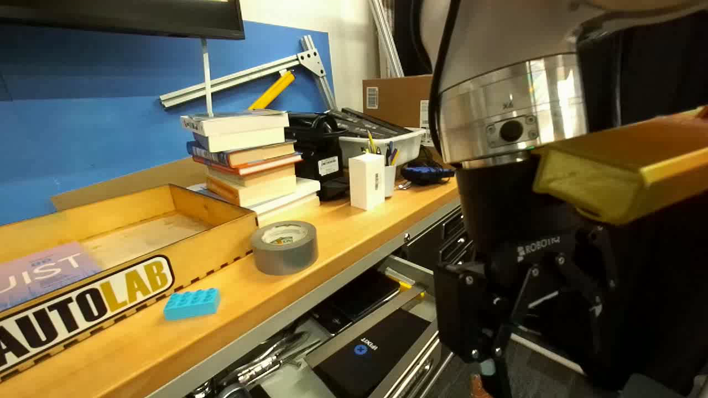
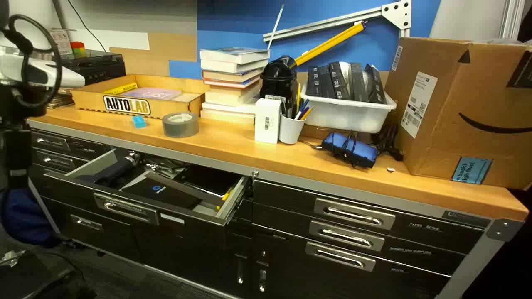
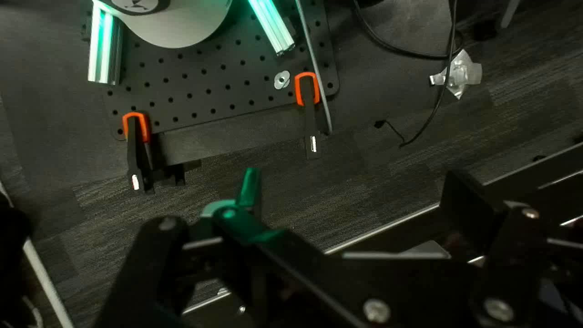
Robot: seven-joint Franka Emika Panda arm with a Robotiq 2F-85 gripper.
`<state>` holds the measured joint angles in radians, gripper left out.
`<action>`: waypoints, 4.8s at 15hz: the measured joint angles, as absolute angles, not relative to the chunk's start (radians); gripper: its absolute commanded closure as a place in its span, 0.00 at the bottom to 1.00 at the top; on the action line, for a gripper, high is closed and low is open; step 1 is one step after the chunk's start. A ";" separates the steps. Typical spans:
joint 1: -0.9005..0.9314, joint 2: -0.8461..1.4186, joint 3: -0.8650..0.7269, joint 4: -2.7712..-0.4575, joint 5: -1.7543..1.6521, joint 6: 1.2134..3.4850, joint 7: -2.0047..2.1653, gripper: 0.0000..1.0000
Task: Pick up the blue object from the counter and put it in the open drawer and close it
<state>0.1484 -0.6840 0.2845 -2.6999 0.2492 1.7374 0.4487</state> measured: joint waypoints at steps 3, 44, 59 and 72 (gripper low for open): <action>0.148 -0.685 0.285 -2.697 0.249 1.738 0.449 0.00; 0.428 0.652 0.175 -1.296 -0.079 1.778 0.283 0.25; 0.375 0.466 0.181 -1.562 0.056 1.756 0.337 0.94; 0.212 0.101 0.143 -2.177 0.190 1.858 0.351 0.01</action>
